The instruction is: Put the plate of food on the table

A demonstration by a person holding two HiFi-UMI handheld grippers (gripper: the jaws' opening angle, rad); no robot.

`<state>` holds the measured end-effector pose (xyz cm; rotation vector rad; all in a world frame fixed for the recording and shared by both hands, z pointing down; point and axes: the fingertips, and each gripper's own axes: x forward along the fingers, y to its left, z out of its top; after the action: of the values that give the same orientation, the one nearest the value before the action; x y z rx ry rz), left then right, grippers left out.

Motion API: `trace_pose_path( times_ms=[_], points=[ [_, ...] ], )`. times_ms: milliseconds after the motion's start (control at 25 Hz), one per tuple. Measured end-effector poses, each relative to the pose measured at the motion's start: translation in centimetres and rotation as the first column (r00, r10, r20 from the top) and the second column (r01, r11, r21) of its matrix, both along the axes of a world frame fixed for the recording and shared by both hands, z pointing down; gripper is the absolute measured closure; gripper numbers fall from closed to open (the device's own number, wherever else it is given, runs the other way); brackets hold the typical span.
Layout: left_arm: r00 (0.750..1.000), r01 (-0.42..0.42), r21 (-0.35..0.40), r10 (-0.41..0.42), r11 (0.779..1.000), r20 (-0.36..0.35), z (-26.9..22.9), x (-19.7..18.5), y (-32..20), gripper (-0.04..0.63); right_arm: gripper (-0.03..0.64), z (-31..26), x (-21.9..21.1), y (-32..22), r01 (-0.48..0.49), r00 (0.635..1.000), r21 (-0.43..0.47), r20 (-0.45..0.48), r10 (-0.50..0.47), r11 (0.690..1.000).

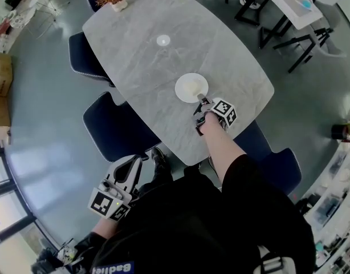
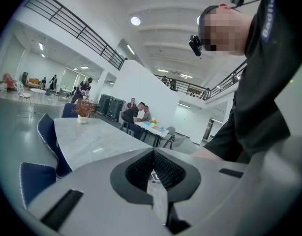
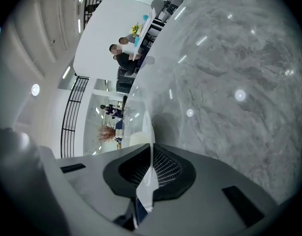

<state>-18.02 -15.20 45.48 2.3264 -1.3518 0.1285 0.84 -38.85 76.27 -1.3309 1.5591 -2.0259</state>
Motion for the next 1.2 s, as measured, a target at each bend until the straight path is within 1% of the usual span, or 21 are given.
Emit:
trace_pose_path(
  times_ms=[280,440,560,760,880,1200],
  points=[
    [1.0,0.0,0.0,0.0,1.0,-0.02,0.3,0.0,-0.4,0.588,0.598,1.0,0.2,-0.1,-0.008,0.999,-0.054,-0.033,0.006,0.999],
    [0.999,0.022,-0.014,-0.022,1.0,-0.027,0.2,-0.7,-0.3,0.589,0.598,1.8,-0.1,0.1,0.008,0.997,-0.111,-0.076,-0.017,0.994],
    [0.998,0.034,-0.019,-0.035,0.999,-0.048,0.5,-0.7,-0.1,0.588,0.597,2.0,-0.1,0.1,0.029,0.993,-0.146,-0.109,-0.045,0.989],
    [0.996,0.035,-0.026,-0.037,0.999,-0.078,0.7,-0.5,0.2,0.588,0.578,2.8,-0.5,0.7,0.067,0.99,-0.236,-0.105,-0.094,0.969],
    [0.995,0.039,-0.029,-0.042,0.999,-0.093,0.8,-0.6,0.6,0.588,0.577,2.7,-0.4,0.6,0.09,0.987,-0.239,-0.111,-0.119,0.967],
    [0.992,0.051,-0.027,-0.054,0.998,-0.11,0.9,-0.9,0.9,0.588,0.528,2.3,-0.5,0.5,0.108,0.986,-0.226,-0.099,-0.133,0.968]
  ],
)
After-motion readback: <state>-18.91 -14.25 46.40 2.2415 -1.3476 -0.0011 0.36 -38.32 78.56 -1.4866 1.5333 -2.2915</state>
